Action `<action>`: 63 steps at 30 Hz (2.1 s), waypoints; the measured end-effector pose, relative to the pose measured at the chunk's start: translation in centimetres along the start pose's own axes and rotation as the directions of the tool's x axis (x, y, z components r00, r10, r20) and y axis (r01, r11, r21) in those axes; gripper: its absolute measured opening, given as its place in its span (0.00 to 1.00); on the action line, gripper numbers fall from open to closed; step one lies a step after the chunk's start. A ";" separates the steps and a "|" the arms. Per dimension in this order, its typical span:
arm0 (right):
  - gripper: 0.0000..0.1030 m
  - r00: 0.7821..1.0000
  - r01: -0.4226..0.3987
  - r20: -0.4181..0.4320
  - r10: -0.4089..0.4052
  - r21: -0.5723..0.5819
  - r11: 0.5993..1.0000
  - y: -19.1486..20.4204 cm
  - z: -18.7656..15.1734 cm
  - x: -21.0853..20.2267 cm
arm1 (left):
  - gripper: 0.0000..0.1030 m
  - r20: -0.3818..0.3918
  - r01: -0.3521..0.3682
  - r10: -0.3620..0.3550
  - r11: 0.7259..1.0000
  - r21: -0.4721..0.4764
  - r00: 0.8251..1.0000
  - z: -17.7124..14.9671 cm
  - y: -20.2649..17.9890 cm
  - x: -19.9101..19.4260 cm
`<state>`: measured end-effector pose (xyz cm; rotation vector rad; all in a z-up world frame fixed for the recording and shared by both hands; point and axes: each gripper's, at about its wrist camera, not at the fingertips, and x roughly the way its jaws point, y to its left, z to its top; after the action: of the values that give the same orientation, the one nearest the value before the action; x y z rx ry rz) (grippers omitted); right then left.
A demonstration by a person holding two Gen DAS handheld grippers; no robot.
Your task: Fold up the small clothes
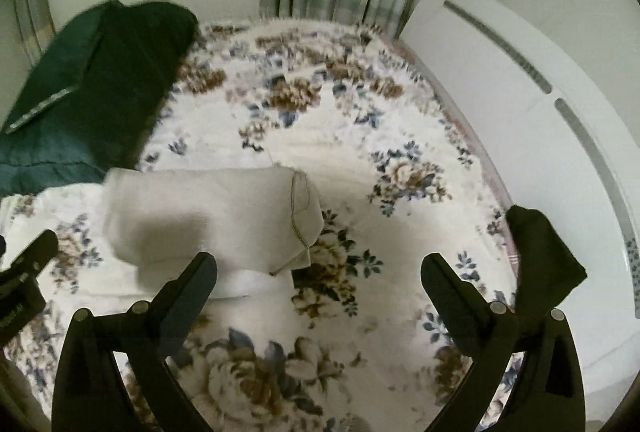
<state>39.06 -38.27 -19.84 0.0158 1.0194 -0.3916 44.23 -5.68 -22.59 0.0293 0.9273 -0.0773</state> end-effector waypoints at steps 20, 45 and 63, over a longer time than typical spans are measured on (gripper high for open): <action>1.00 0.980 -0.051 0.194 0.048 0.012 0.999 -7.4 -8.8 -29.8 | 1.00 0.096 0.011 -0.014 0.999 0.032 0.995 -5.8 -1.2 -23.8; 1.00 0.960 -0.089 0.264 0.088 -0.010 0.996 -9.7 -11.0 -39.6 | 1.00 0.165 0.019 -0.019 1.000 0.005 0.986 -7.9 -1.2 -31.7; 1.00 0.961 -0.099 0.259 0.097 -0.007 0.995 -9.8 -10.9 -40.4 | 1.00 0.168 0.014 -0.014 1.000 0.004 0.986 -7.7 -1.2 -32.9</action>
<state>8.22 -32.72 9.61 0.0201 0.7552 -0.2975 18.32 -4.65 -0.89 0.0187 0.7588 -0.0927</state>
